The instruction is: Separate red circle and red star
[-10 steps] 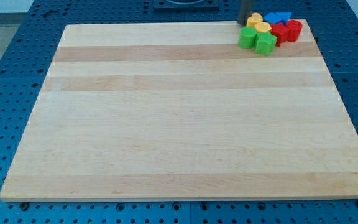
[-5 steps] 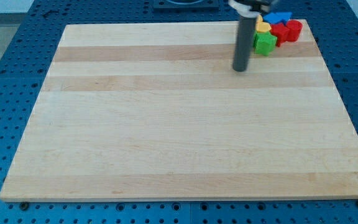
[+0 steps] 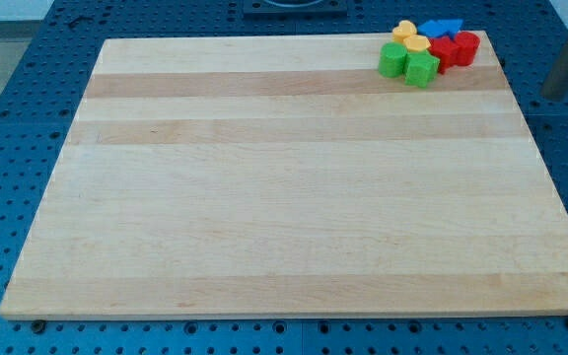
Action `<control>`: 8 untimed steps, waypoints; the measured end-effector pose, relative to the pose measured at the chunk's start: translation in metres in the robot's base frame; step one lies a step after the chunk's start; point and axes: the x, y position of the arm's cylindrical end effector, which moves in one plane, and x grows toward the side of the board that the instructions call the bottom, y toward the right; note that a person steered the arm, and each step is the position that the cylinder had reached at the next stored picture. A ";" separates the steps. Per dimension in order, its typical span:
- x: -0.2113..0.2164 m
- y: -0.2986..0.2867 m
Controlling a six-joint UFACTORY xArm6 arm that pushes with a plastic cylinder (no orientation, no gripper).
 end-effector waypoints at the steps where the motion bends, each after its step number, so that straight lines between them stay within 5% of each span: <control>1: -0.024 -0.001; 4: -0.113 -0.019; 8: -0.101 -0.096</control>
